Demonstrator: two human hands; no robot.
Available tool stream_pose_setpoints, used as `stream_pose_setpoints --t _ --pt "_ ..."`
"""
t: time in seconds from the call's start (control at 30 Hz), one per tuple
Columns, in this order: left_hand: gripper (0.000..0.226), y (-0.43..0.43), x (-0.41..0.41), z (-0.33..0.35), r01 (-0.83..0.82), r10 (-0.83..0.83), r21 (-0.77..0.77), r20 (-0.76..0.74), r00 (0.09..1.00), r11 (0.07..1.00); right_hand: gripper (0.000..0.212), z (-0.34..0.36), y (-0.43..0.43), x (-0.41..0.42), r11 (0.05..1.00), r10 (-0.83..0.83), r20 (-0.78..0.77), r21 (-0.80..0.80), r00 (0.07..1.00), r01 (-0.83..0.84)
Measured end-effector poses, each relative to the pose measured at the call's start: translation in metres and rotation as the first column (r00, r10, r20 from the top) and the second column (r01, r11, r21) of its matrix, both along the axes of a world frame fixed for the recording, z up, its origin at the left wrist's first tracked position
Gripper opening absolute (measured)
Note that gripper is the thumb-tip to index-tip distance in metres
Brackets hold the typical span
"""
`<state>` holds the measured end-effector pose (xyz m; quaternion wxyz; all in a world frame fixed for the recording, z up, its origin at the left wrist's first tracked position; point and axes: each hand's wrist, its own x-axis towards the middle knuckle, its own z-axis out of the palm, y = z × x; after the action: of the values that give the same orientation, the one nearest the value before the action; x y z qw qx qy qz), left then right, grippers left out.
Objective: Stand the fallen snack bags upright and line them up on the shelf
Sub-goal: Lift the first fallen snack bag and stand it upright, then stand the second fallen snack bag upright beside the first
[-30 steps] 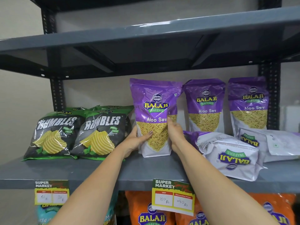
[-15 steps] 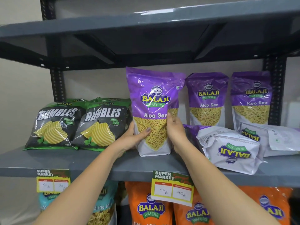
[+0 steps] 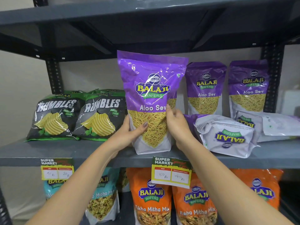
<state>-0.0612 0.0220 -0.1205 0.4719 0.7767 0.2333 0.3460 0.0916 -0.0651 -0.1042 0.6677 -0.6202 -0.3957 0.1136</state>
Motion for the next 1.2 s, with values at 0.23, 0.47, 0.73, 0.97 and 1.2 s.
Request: stream_pose_setpoints --t 0.23,0.47,0.73,0.97,1.2 --pt "0.122 -0.033 0.003 -0.002 -0.451 0.42 0.226 0.173 0.891 0.863 0.048 0.022 -0.043 -0.008 0.999 0.031 0.175 0.036 0.984 -0.038" --pt "0.029 -0.118 0.057 0.018 -0.248 0.127 0.412 0.298 0.946 0.877 0.039 0.066 -0.151 0.106 0.828 -0.476 0.495 -0.028 0.727 0.56" --pt "0.086 -0.082 0.173 0.031 -0.107 0.091 -0.029 -0.332 0.939 0.994 0.046 0.019 -0.142 0.157 0.771 -0.144 0.073 -0.616 0.987 0.158" --pt "0.054 -0.08 0.2 0.03 0.003 -0.044 -0.194 -0.206 0.978 0.981 0.041 0.009 -0.132 0.166 0.868 -0.057 -0.137 -0.497 0.989 -0.019" --pt "0.069 -0.068 0.202 0.037 -0.068 0.068 -0.139 -0.005 0.998 0.988 0.029 0.019 -0.123 0.165 0.948 -0.044 -0.024 -0.317 0.999 0.034"
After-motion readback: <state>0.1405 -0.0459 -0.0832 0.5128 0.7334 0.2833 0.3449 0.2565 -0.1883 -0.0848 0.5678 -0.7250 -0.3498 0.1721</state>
